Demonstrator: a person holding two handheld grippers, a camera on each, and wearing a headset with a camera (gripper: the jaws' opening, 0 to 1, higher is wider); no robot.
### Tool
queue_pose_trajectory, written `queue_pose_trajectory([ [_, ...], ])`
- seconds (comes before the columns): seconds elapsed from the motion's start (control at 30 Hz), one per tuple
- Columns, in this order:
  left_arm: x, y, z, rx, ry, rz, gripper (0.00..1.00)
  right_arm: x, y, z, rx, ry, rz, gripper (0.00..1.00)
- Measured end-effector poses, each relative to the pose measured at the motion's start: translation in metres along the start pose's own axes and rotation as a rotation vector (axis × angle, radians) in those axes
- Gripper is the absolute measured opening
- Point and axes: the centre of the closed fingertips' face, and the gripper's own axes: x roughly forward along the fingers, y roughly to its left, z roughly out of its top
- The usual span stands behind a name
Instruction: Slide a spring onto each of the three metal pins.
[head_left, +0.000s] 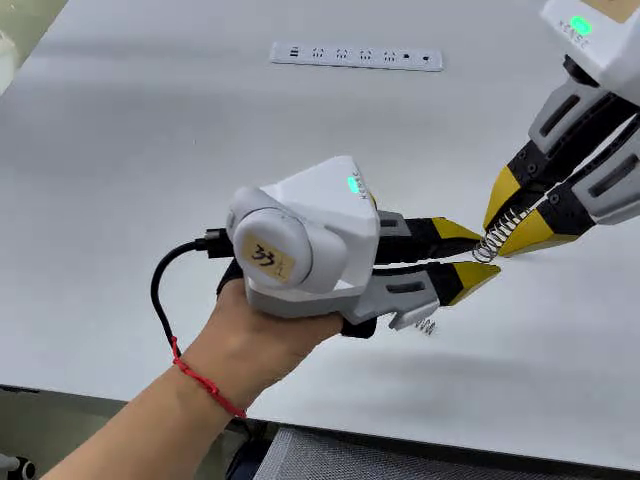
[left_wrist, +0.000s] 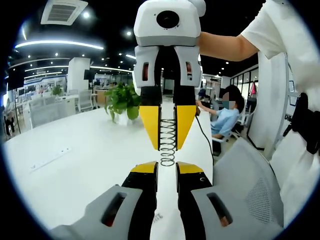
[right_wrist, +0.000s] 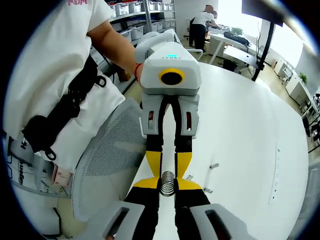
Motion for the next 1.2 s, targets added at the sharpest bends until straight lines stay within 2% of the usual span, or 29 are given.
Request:
queue_pose_trajectory([
  [0.4, -0.017, 0.014, -0.02, 0.006, 0.025, 0.057, 0.28, -0.003, -0.011, 0.004, 0.025, -0.014, -0.047, 0.07],
  [0.5, -0.021, 0.018, -0.026, 0.012, 0.039, 0.074, 0.34, -0.002, -0.014, 0.003, 0.032, -0.008, -0.058, 0.07],
  [0.7, -0.032, 0.023, -0.032, 0.021, 0.041, 0.089, 0.38, 0.001, -0.021, 0.002, 0.042, 0.012, -0.069, 0.07],
  [0.9, -0.042, 0.03, -0.039, 0.048, 0.046, 0.111, 0.48, 0.006, -0.034, 0.002, 0.055, 0.031, -0.085, 0.07],
  [1.1, -0.05, 0.037, -0.048, 0.037, 0.056, 0.127, 0.53, 0.014, -0.05, 0.0, 0.071, 0.042, -0.106, 0.07],
  [1.2, -0.051, 0.04, -0.053, 0.04, 0.065, 0.137, 0.59, 0.018, -0.056, 0.001, 0.079, 0.042, -0.112, 0.07],
])
